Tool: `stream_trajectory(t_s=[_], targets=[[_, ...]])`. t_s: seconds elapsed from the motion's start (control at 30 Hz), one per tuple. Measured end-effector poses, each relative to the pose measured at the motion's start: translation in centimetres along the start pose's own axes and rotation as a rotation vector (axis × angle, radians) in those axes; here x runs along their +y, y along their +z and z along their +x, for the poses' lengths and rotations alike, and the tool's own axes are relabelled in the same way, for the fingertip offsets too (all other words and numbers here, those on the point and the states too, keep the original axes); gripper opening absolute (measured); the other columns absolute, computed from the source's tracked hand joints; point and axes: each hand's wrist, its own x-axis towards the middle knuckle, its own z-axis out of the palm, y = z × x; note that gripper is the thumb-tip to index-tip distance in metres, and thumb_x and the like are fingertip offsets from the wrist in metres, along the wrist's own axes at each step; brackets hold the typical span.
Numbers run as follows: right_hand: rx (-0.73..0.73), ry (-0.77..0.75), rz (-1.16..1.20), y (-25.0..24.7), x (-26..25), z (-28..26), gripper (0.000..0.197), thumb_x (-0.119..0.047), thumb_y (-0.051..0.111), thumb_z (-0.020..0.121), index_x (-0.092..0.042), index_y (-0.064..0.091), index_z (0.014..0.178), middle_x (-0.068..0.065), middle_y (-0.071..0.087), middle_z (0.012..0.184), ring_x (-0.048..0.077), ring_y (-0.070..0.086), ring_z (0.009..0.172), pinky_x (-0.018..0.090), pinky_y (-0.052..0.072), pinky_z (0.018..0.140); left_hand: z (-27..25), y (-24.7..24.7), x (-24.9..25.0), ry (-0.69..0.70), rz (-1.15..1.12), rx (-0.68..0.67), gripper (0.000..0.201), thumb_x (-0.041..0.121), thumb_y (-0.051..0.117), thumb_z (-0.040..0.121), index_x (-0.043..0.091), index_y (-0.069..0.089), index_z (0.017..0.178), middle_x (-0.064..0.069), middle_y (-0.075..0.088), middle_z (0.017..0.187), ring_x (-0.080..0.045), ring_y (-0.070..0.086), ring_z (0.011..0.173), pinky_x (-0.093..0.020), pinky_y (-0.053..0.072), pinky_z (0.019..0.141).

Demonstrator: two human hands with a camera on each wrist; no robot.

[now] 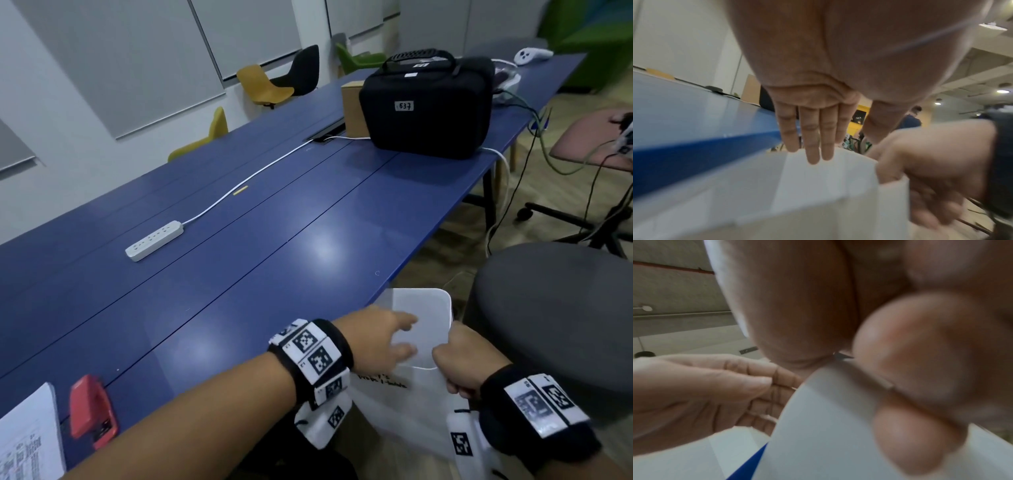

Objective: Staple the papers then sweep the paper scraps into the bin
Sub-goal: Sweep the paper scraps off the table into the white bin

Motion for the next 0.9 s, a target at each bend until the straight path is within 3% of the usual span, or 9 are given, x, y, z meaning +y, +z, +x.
stream_trajectory(t_s=[0.07,0.13,0.2,0.3,0.47,0.6,0.73,0.9], targets=[[0.007,0.004,-0.014,-0.1,0.0,-0.1,0.051,-0.012,0.042,0.078,-0.007,0.045,0.128,0.020,0.061,0.066,0.017,0.048,0.033,0.022,0.037,0.036,0.7,-1.6,-1.0,0.007,-0.027,0.227,0.052,0.038,0.048,0.096,0.019,0.046,0.144,-0.002,0.054,0.143,-0.022,0.052,0.130,-0.039,0.042,0.109],[0.016,0.014,-0.037,-0.1,0.0,-0.1,0.047,-0.010,0.042,0.081,-0.006,0.044,0.129,0.020,0.060,0.068,0.017,0.047,0.033,0.021,0.037,0.037,2.1,-3.0,-2.6,-0.060,0.007,0.346,0.059,0.037,0.049,0.096,0.018,0.035,0.150,-0.003,0.041,0.154,-0.021,0.039,0.141,-0.040,0.034,0.115],[0.025,0.021,-0.057,-0.1,-0.3,-0.4,0.045,-0.009,0.043,0.084,-0.007,0.044,0.129,0.020,0.061,0.070,0.017,0.048,0.035,0.021,0.038,0.037,3.8,-3.7,-4.3,-0.184,0.050,0.279,0.072,0.041,0.050,0.095,0.017,0.019,0.155,-0.002,0.019,0.164,-0.022,0.019,0.151,-0.045,0.027,0.119],[0.035,0.020,-0.070,-0.1,-0.5,-0.4,0.044,-0.010,0.043,0.084,-0.007,0.043,0.128,0.020,0.062,0.069,0.017,0.048,0.035,0.021,0.038,0.037,5.6,-3.2,-5.0,-0.271,0.150,0.143,0.070,0.045,0.051,0.091,0.012,0.026,0.147,-0.004,0.019,0.161,-0.031,0.019,0.148,-0.053,0.030,0.113],[0.032,0.002,-0.056,-0.2,-0.1,0.3,0.044,-0.009,0.042,0.080,-0.003,0.048,0.123,0.020,0.060,0.065,0.013,0.045,0.025,0.020,0.036,0.035,3.8,-1.0,-1.2,-0.119,0.264,-0.023,0.075,0.044,0.042,0.098,0.013,0.007,0.157,-0.004,-0.006,0.167,-0.027,-0.006,0.154,-0.050,0.005,0.124],[0.026,-0.017,-0.013,-0.1,0.7,0.6,0.042,-0.009,0.043,0.081,-0.005,0.050,0.122,0.019,0.060,0.062,0.012,0.044,0.023,0.019,0.035,0.034,-0.2,1.4,2.1,-0.032,0.167,-0.168,0.067,0.039,0.042,0.100,0.013,0.016,0.156,-0.004,0.005,0.167,-0.023,0.008,0.154,-0.043,0.008,0.124],[0.054,-0.004,0.042,0.9,2.3,1.2,0.043,-0.009,0.044,0.078,-0.007,0.052,0.121,0.020,0.062,0.063,0.013,0.048,0.026,0.020,0.038,0.034,-2.8,4.2,1.9,0.021,0.013,0.010,0.059,0.032,0.042,0.100,0.016,0.025,0.154,-0.001,0.016,0.166,-0.018,0.012,0.153,-0.041,0.009,0.125],[0.064,0.053,0.053,4.1,5.7,2.3,0.034,-0.006,0.046,0.082,-0.009,0.050,0.116,0.026,0.070,0.078,0.026,0.060,0.046,0.025,0.043,0.039,-6.1,9.6,-0.5,-0.119,-0.298,0.188,0.061,0.035,0.047,0.099,0.029,0.023,0.155,0.015,0.019,0.164,-0.002,0.012,0.151,-0.027,0.012,0.123]])
